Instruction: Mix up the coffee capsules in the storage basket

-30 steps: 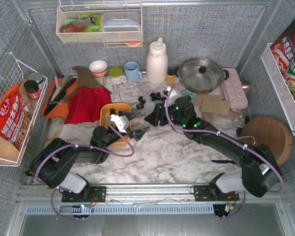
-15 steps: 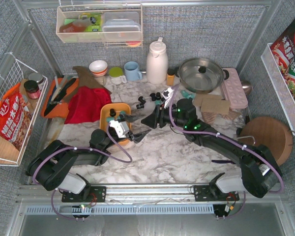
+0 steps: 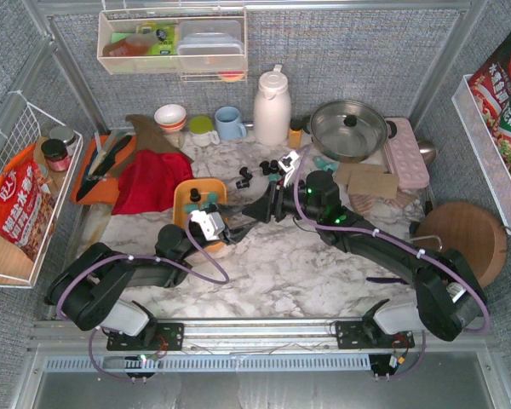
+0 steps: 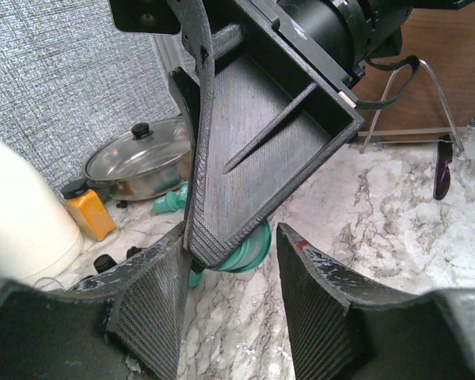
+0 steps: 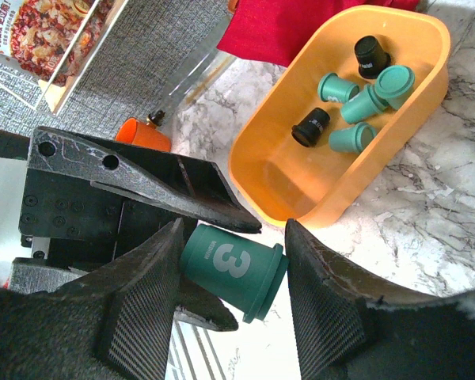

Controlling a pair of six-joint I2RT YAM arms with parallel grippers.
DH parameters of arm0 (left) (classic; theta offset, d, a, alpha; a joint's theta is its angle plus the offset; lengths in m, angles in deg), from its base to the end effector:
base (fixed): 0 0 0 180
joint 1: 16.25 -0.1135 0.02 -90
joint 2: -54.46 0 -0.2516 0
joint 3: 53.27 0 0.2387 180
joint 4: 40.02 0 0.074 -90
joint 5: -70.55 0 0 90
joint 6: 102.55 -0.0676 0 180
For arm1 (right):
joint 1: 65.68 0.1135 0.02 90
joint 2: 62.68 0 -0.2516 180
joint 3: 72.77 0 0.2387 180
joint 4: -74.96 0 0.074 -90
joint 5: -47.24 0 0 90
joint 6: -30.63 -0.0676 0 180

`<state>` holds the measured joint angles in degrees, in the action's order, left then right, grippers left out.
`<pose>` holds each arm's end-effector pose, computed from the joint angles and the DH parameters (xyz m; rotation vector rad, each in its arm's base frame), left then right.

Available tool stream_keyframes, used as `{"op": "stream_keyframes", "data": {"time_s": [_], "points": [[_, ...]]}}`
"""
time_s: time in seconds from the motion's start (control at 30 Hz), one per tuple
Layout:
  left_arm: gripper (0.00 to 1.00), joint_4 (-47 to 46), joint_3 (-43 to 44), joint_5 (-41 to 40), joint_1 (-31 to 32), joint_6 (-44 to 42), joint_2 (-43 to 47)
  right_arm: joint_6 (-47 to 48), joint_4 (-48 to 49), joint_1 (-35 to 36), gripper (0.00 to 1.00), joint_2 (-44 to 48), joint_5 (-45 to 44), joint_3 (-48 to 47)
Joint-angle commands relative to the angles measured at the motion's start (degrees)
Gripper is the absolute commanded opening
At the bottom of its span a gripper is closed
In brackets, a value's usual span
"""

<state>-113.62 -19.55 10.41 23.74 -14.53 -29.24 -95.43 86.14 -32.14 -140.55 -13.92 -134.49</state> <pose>0.1832 -0.1976 0.2339 0.8642 0.9215 -0.8773 0.2563 0.2090 0.2815 -0.3802 1.7878 1.3065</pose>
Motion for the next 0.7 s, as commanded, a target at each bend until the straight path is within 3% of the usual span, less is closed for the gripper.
{"op": "stream_keyframes", "data": {"time_s": [0.0,0.1,0.3,0.57,0.67], "points": [[0.54,-1.9,-0.1,-0.7,0.1,-0.7,0.5,-1.3,3.7,0.2,0.45,-0.6,2.0,0.3],[0.49,-1.9,-0.2,-1.0,0.1,-1.0,0.6,-2.2,4.4,0.3,0.45,-0.7,2.6,0.4],[0.24,-0.9,-0.3,-0.7,0.2,-2.9,1.0,-2.4,3.9,0.4,0.56,-0.1,2.5,0.0],[0.19,0.7,-0.3,-2.6,0.3,-3.9,1.5,2.8,-2.9,-0.1,0.78,3.7,-4.8,-0.2],[0.19,2.4,-0.3,-6.1,0.3,-4.5,1.7,6.3,-7.0,-0.7,0.8,5.9,-9.2,-0.2]]}}
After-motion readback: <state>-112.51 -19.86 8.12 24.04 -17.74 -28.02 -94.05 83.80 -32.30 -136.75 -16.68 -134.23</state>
